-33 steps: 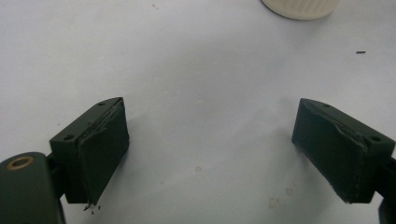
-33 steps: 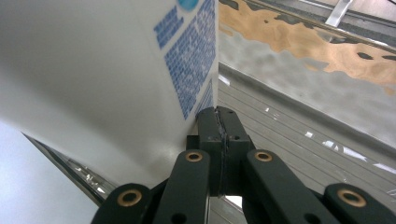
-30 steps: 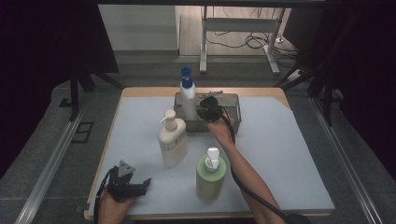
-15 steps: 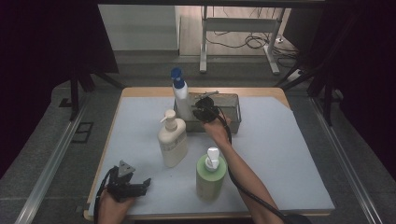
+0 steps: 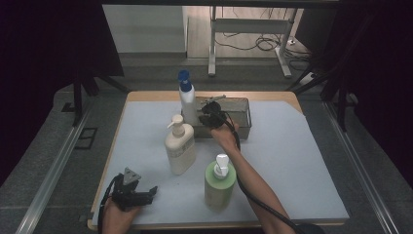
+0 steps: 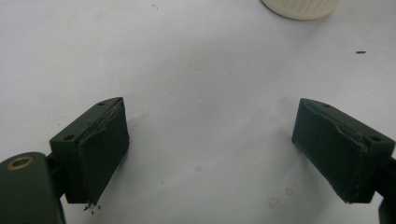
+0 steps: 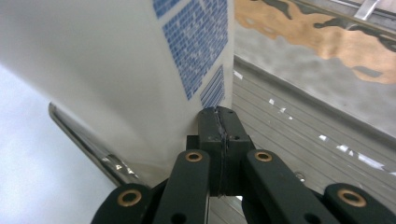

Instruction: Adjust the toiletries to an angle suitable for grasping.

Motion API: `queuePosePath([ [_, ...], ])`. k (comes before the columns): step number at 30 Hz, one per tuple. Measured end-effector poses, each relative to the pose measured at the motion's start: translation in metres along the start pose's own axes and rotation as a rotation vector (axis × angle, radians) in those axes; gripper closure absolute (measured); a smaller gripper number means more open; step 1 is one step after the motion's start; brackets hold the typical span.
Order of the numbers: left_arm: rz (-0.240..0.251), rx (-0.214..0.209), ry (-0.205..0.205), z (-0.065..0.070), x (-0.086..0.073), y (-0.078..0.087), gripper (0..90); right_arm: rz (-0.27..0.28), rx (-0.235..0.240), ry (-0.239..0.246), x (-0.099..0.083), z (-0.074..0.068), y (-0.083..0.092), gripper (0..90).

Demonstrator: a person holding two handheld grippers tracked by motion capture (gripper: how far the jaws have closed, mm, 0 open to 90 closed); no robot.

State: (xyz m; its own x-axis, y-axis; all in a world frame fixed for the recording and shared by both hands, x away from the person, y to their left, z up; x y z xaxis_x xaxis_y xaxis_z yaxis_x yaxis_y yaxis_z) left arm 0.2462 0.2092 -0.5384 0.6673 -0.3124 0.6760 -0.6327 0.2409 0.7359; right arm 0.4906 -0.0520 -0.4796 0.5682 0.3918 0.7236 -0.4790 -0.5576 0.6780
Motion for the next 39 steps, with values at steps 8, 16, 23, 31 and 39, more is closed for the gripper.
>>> queuePosePath([
  [8, 0.0, 0.0, 0.0, 0.0, 0.0, 0.0, 10.6, -0.002, 0.012, 0.008, -0.001, -0.006, -0.005, 89.3],
  [16, 0.0, 0.0, 0.0, 0.0, 0.0, 0.0, 10.6, -0.001, 0.014, 0.007, -0.001, -0.006, -0.005, 89.3],
  [23, 0.0, 0.0, 0.0, 0.0, 0.0, 0.0, 10.6, -0.007, 0.002, 0.021, -0.002, -0.005, -0.001, 77.5],
  [31, 0.0, 0.0, 0.0, 0.0, 0.0, 0.0, 10.6, 0.008, 0.02, 0.026, -0.004, 0.003, 0.009, 56.1],
  [39, 0.0, 0.0, 0.001, 0.0, 0.0, 0.0, 10.6, 0.028, 0.053, 0.047, -0.005, 0.006, 0.023, 43.8],
])
Point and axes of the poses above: each handheld gripper's, and its own axes: y roughly backward along the jaws, x roughly out of its top, z roughly to its right, the point moved 2 cm from there along -y, roughly forward along the jaws, and after that the axes turned 5 degrees about x, right-handed, at the moved point
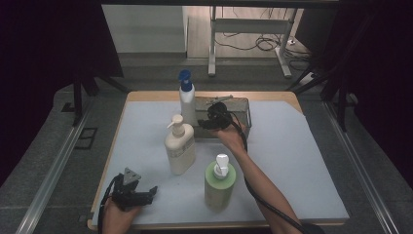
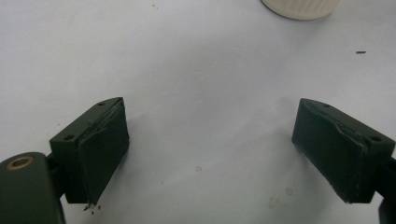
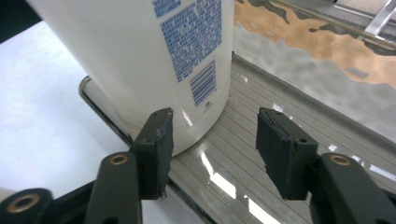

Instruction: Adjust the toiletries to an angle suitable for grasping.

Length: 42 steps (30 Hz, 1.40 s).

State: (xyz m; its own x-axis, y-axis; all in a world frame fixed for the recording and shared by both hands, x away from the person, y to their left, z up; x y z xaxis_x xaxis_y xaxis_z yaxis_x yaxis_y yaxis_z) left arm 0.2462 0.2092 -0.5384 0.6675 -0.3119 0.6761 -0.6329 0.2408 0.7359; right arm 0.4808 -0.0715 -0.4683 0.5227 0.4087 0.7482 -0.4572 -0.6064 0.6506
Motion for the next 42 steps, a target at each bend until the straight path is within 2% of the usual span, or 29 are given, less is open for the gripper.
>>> queuePosePath([
  [10, 0.0, 0.0, 0.0, 0.0, 0.0, 0.0, 10.6, 0.0, 0.008, 0.035, -0.005, -0.003, 0.023, 37.7],
  [18, 0.0, 0.0, 0.0, 0.0, 0.0, 0.0, 10.6, 0.024, 0.044, 0.024, -0.011, -0.002, 0.037, 29.9],
  [24, 0.0, 0.0, 0.0, 0.0, 0.0, 0.0, 10.6, 0.015, 0.052, 0.062, -0.017, -0.006, 0.046, 15.8],
  [29, 0.0, 0.0, 0.0, 0.0, 0.0, 0.0, 10.6, -0.013, 0.018, 0.093, -0.022, -0.007, 0.056, 9.8],
  [31, 0.0, 0.0, 0.0, 0.0, 0.0, 0.0, 10.6, -0.028, 0.022, 0.099, -0.023, -0.007, 0.059, 6.0],
  [34, 0.0, 0.0, 0.0, 0.0, 0.0, 0.0, 10.5, -0.01, 0.022, 0.11, -0.026, -0.008, 0.065, 0.0],
  [40, -0.001, 0.0, 0.0, 0.0, 0.0, 0.0, 10.6, -0.005, 0.042, 0.089, -0.03, -0.011, 0.077, 0.0],
  [42, -0.001, 0.0, 0.0, 0.0, 0.0, 0.0, 10.6, 0.006, 0.062, 0.073, -0.032, -0.011, 0.081, 0.0],
])
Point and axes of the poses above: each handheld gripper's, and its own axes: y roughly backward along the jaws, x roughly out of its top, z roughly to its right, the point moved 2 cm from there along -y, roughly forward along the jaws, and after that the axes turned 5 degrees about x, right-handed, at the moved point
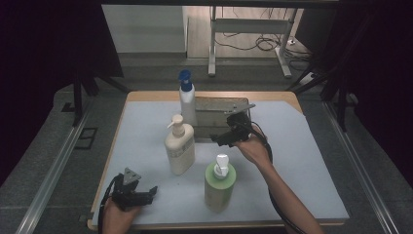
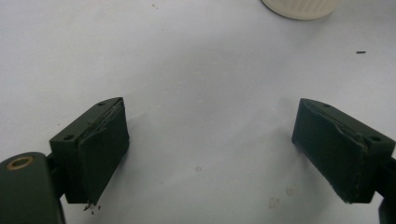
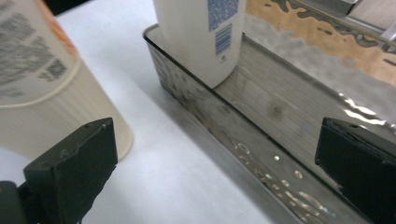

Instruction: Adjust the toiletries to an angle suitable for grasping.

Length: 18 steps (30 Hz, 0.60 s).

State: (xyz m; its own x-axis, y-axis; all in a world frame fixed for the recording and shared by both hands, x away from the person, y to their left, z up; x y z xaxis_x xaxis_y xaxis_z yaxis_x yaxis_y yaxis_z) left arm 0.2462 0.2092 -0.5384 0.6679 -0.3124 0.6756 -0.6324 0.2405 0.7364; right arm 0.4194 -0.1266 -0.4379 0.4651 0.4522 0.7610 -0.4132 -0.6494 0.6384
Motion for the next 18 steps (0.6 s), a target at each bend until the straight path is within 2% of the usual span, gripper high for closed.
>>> queuePosePath([
  [7, 0.0, 0.0, 0.0, 0.0, 0.0, 0.0, 10.5, -0.006, 0.013, 0.031, -0.007, -0.004, 0.013, 0.0],
  [10, 0.0, 0.0, 0.0, 0.0, 0.0, 0.0, 10.6, -0.003, 0.001, 0.049, -0.01, -0.004, 0.019, 0.0],
  [18, 0.0, 0.0, 0.0, 0.0, 0.0, 0.0, 10.5, 0.028, -0.004, 0.028, -0.023, -0.005, 0.037, 0.0],
])
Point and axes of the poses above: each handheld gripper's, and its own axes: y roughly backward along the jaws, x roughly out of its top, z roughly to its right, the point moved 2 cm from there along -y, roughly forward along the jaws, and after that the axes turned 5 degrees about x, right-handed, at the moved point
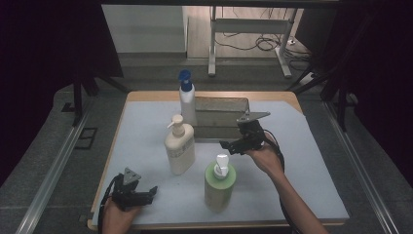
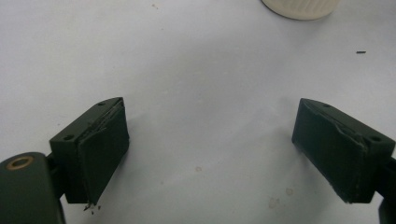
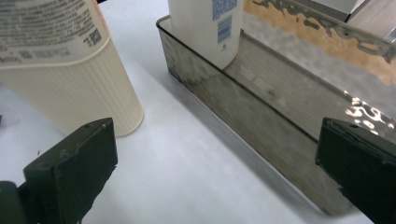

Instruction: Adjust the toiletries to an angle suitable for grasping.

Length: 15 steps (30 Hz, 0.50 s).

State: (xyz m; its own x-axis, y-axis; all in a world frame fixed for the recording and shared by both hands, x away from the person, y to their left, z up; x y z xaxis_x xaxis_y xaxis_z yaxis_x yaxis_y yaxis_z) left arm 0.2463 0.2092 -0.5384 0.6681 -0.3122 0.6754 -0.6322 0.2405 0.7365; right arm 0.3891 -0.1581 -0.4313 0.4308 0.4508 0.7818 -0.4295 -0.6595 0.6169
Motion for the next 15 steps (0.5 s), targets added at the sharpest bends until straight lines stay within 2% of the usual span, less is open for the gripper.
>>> queuePosePath([
  [3, 0.0, 0.0, 0.0, 0.0, 0.0, 0.0, 10.5, -0.001, -0.007, -0.02, -0.006, 0.001, 0.008, 0.0],
  [15, 0.0, 0.0, 0.0, 0.0, 0.0, 0.0, 10.6, -0.003, -0.028, -0.038, -0.031, 0.001, 0.032, 0.0],
])
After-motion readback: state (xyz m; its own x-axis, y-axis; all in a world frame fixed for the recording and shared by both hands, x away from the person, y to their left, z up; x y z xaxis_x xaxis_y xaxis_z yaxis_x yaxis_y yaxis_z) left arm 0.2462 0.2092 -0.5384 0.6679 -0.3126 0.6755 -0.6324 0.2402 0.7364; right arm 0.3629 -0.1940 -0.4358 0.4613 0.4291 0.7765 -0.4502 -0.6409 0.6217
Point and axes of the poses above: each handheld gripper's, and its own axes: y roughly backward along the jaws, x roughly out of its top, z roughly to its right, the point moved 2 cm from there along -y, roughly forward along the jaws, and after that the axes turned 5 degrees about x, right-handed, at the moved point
